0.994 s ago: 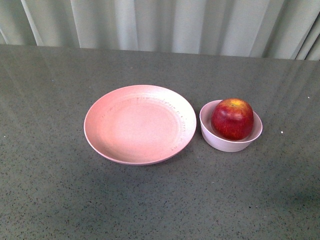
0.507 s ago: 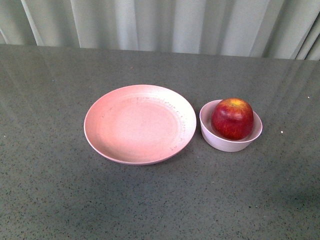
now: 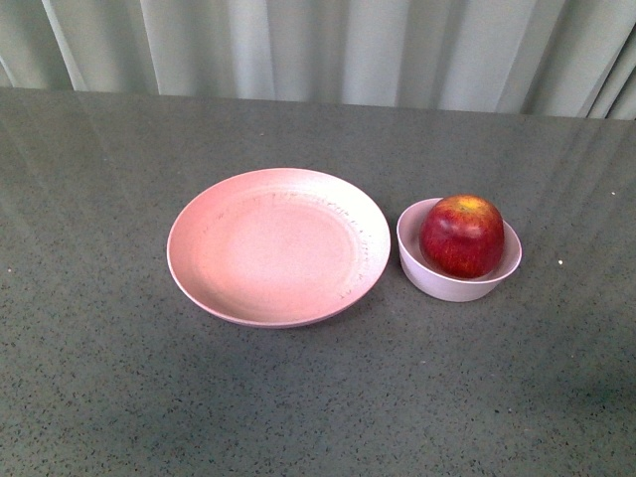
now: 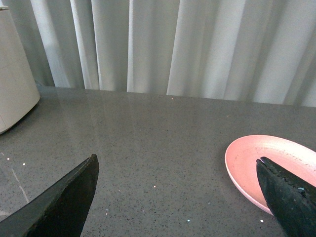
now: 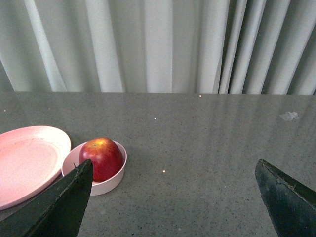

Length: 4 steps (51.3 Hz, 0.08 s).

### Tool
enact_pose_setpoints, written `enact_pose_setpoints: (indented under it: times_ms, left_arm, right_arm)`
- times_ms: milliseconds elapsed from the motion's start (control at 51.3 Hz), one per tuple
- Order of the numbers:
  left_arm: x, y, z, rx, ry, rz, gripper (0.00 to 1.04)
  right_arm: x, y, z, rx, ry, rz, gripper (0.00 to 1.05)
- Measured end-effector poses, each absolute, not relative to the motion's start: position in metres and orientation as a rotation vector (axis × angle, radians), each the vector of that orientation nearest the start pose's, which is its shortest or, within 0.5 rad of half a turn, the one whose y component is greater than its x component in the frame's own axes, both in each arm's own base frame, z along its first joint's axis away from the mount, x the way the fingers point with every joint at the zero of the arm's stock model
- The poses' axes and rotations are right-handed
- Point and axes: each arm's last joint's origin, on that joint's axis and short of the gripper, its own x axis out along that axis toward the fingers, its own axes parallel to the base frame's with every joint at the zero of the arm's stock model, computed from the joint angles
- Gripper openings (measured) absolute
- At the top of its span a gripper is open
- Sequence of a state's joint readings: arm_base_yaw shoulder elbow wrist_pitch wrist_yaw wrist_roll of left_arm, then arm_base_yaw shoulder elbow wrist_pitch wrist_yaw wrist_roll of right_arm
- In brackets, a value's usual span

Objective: Move apple from plate to bowl

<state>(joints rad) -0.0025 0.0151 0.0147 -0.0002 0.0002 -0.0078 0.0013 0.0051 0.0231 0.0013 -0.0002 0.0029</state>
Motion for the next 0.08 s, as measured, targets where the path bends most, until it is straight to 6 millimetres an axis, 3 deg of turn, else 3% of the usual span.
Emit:
enact_pose_setpoints:
  times_ms: [78]
  left_arm:
    - [0.0978,-0.0002,0.1673,-0.008,0.001,-0.003,0.96]
  right_arm:
    - [0.0966,0.0001,0.1711,0.003,-0.019,0.002,0.96]
